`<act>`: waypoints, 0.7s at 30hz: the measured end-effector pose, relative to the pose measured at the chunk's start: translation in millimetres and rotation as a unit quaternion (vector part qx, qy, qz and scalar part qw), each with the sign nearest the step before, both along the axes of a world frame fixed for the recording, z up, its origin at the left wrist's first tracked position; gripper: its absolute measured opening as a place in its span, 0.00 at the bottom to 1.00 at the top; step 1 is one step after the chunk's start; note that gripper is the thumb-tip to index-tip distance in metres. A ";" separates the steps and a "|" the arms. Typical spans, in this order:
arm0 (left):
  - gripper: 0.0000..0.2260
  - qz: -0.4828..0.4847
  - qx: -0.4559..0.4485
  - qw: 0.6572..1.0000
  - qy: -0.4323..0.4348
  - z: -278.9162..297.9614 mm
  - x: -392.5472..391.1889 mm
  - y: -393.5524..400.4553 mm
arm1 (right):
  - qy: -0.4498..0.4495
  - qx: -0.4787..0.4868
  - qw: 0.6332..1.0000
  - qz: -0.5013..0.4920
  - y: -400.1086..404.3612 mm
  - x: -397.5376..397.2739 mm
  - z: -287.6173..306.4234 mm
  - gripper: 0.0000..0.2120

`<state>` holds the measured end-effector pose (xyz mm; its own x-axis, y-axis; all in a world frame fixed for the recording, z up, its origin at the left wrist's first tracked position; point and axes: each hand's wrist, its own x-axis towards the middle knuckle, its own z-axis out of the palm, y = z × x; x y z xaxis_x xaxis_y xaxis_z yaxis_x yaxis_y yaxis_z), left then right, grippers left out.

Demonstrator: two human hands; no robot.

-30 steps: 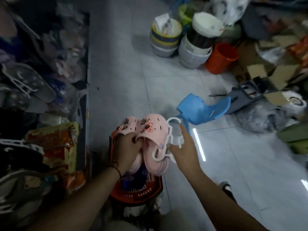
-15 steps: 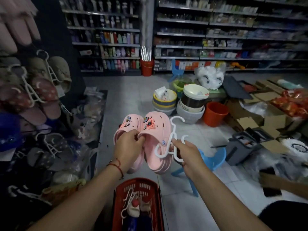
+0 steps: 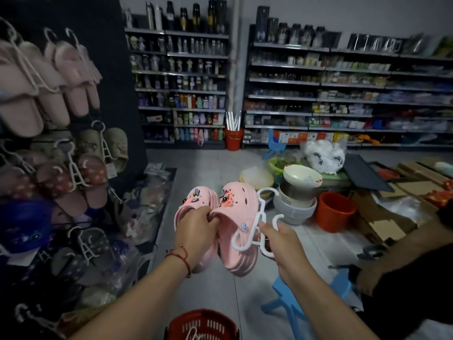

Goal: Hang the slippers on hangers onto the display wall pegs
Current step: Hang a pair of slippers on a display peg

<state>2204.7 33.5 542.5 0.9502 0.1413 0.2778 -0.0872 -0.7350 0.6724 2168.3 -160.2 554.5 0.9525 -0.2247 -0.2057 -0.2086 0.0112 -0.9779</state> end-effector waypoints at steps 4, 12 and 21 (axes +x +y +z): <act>0.09 0.007 0.031 0.999 -0.014 10.7 10.5 7.0 | -0.027 -0.031 0.999 0.018 5.6 8.4 10.2 0.13; 0.06 0.032 0.030 0.999 -0.023 15.6 23.0 14.9 | -0.078 -0.124 0.988 0.045 22.4 11.4 16.5 0.11; 0.08 0.023 0.121 0.991 0.042 -5.4 30.4 36.8 | -0.093 -0.192 0.974 0.071 38.9 8.7 11.4 0.12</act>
